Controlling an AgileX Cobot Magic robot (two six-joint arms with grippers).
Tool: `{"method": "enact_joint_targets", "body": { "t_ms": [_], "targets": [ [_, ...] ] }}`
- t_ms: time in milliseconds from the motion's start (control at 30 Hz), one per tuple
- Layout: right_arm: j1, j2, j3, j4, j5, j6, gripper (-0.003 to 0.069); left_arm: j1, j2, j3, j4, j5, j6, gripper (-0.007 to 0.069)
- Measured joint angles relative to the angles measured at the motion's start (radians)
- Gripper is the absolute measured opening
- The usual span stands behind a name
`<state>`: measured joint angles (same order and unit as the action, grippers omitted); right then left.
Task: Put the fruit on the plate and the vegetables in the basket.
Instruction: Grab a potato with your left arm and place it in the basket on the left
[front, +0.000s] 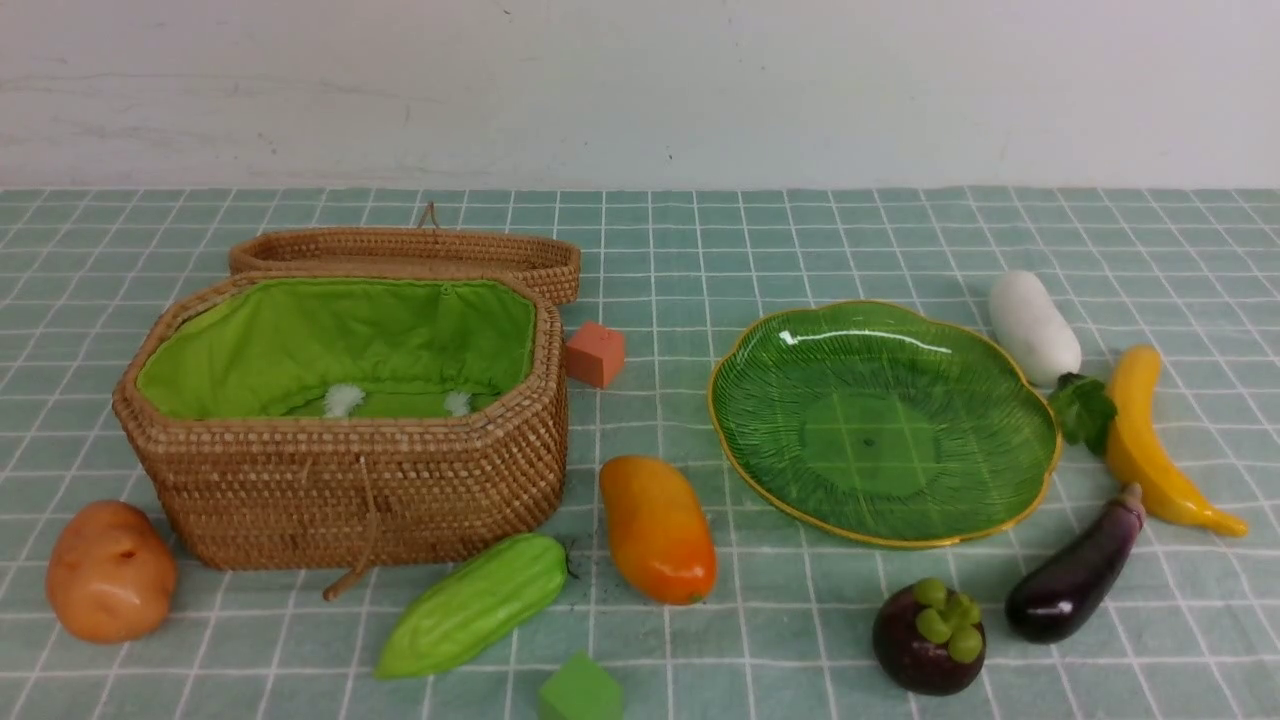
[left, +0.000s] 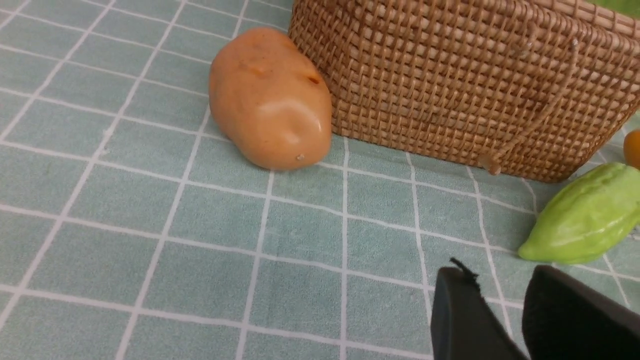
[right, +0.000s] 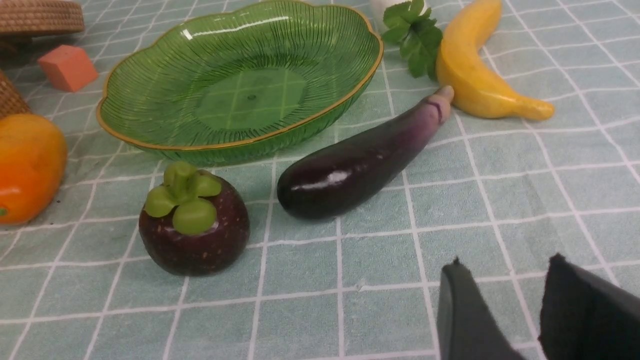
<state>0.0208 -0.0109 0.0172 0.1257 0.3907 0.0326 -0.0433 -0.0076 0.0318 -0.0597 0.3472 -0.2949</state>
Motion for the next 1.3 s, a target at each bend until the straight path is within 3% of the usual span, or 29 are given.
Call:
{"method": "enact_joint_targets", "body": {
  "t_ms": [67,300,400,600,733,867,1133,1200,1300],
  "targets": [
    [0.0,0.0,0.0,0.0,0.0,0.0,0.0241,0.0,0.0,0.0,-0.026,-0.018,-0.019,0.0194],
    [0.0,0.0,0.0,0.0,0.0,0.0,0.0241,0.0,0.0,0.0,-0.369,-0.177,-0.225,0.02],
    [0.0,0.0,0.0,0.0,0.0,0.0,0.0241,0.0,0.0,0.0,-0.436,-0.207,-0.245,0.0202],
    [0.0,0.0,0.0,0.0,0.0,0.0,0.0241,0.0,0.0,-0.004,-0.441,-0.225,-0.184,0.0167],
    [0.0,0.0,0.0,-0.002,-0.008,0.0,0.0241,0.0,0.0,-0.085,-0.439,-0.146,-0.142,0.0019],
    [0.0,0.0,0.005,0.022,-0.044,0.017,0.0241,0.0,0.021,-0.18,-0.436,-0.023,-0.074,-0.0013],
    [0.0,0.0,0.009,0.342,-0.289,0.162,0.0227,0.0,0.331,-0.417,-0.403,0.29,0.141,-0.0013],
    [0.0,0.0,0.001,0.366,-0.278,0.165,0.0211,0.0,0.378,-0.43,-0.396,0.296,0.162,-0.0013],
    [0.0,0.021,-0.115,0.388,-0.053,0.143,0.012,0.0,0.512,-0.465,-0.385,0.314,0.202,-0.0013]
  ]
}}
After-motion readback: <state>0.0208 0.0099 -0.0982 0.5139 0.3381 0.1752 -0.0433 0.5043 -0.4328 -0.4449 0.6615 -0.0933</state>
